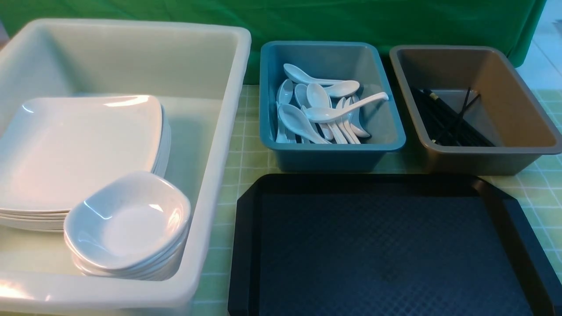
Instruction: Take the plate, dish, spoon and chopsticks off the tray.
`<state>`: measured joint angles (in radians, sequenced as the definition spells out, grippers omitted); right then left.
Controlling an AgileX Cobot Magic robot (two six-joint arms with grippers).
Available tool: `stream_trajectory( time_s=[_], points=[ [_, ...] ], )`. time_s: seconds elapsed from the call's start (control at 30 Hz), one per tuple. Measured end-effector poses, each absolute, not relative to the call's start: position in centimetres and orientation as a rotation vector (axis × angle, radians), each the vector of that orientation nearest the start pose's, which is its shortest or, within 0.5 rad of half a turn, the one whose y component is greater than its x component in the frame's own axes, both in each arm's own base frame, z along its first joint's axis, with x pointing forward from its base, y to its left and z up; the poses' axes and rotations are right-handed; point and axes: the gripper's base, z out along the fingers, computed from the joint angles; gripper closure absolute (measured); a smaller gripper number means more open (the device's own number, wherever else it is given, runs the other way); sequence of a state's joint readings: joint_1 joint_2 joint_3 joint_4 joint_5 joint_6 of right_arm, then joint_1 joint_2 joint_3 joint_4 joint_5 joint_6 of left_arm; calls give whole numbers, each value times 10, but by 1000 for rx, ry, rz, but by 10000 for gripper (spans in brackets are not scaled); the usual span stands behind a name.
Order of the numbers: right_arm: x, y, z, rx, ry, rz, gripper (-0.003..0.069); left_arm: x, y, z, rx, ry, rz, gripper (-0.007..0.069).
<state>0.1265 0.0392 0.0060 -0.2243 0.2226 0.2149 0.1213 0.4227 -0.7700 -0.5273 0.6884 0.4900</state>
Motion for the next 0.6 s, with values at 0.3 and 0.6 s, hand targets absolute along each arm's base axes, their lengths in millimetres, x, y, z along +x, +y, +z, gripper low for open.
stream_trajectory(
  time_s=[0.3,0.6],
  points=[
    [59,3,189,-78,1744,47,440,61,-3,278,-58,1681,-40,624],
    [59,3,189,-78,1744,47,425,53,0,216,-118,1656,-30,624]
  ],
)
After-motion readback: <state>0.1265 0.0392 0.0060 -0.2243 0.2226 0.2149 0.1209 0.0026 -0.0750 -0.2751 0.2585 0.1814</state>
